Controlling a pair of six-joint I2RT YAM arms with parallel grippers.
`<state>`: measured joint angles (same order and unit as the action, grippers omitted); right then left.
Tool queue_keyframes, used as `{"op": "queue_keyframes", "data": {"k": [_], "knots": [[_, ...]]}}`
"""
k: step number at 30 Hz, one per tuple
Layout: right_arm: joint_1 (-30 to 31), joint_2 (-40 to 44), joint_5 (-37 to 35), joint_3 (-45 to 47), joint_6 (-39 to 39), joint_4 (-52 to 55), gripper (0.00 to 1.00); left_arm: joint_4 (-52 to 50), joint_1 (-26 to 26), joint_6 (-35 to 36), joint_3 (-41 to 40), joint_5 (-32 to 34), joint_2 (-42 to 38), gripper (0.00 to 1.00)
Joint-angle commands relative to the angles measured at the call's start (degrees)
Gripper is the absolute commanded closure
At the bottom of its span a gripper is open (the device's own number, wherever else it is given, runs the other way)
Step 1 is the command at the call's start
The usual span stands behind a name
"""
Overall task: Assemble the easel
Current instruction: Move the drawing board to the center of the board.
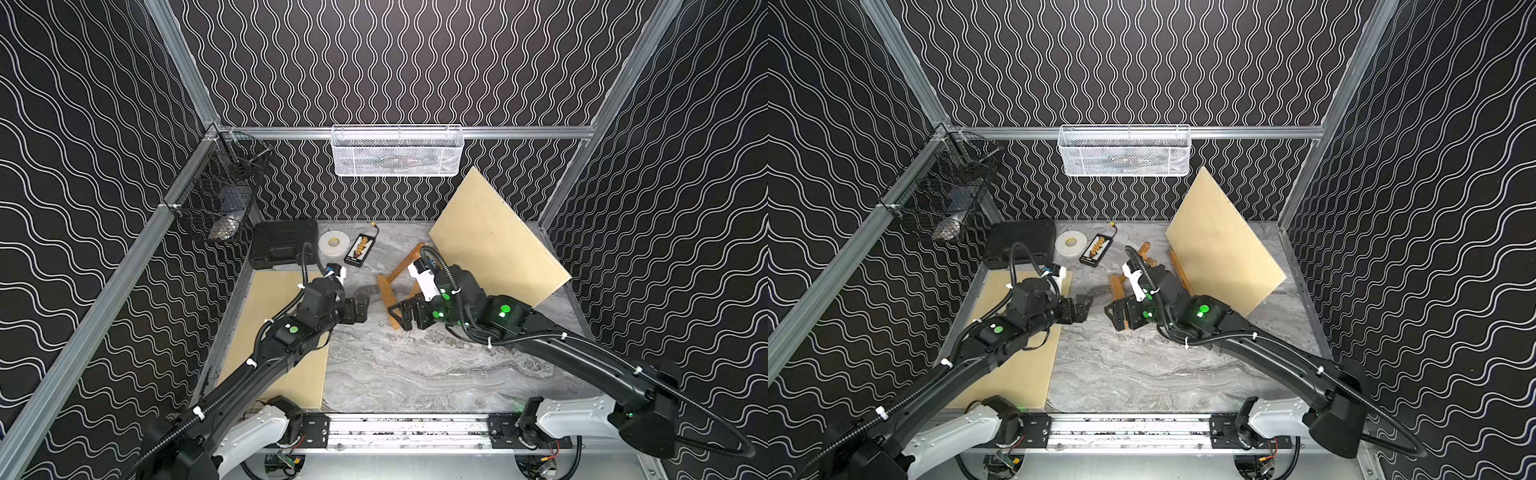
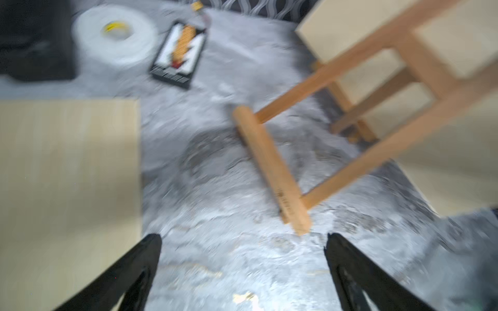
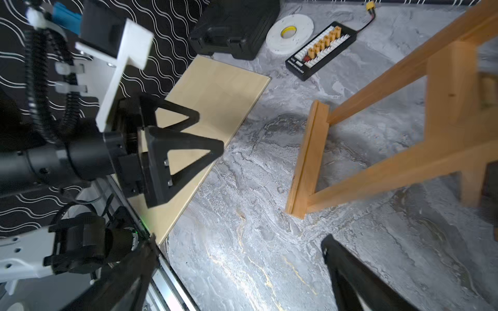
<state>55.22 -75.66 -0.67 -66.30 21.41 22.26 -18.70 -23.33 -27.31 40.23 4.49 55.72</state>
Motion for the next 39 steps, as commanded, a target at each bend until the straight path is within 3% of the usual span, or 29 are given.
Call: {"op": "queue_keyframes", "data": {"k": [1,6,13,16,22,29,39], "knots": [[2.11,-3.09,2.05,0.58,-0.49,-6.07,0.00,-9.72,2.52,-12.84,-1.82,8.63,-1.08,0.01],[2.26,-7.23,5.38,3.70,1.80,-11.94,0.00,-9.94,9.77,-17.17,-4.05,5.45,2.64,0.01],[2.87,-13.90,9.49,3.55,5.07,-15.95,0.00,-3.00,26.48,-16.21,-3.95,3.28,10.55,0.01],[2.95,-16.12,10.48,3.39,5.39,-17.55,0.00,1.66,31.19,-13.88,-3.65,4.27,13.61,0.01],[2.96,-20.00,11.50,1.79,5.14,-17.52,0.00,9.57,42.58,-11.66,-3.52,-0.80,17.25,0.01],[2.96,-22.27,10.91,1.89,6.25,-18.75,0.00,12.30,51.34,-7.35,-1.91,-3.02,20.17,0.01],[2.96,-29.55,12.37,-2.66,10.55,-17.51,0.00,14.78,56.02,-5.37,-0.46,-0.17,23.27,0.01]]}}
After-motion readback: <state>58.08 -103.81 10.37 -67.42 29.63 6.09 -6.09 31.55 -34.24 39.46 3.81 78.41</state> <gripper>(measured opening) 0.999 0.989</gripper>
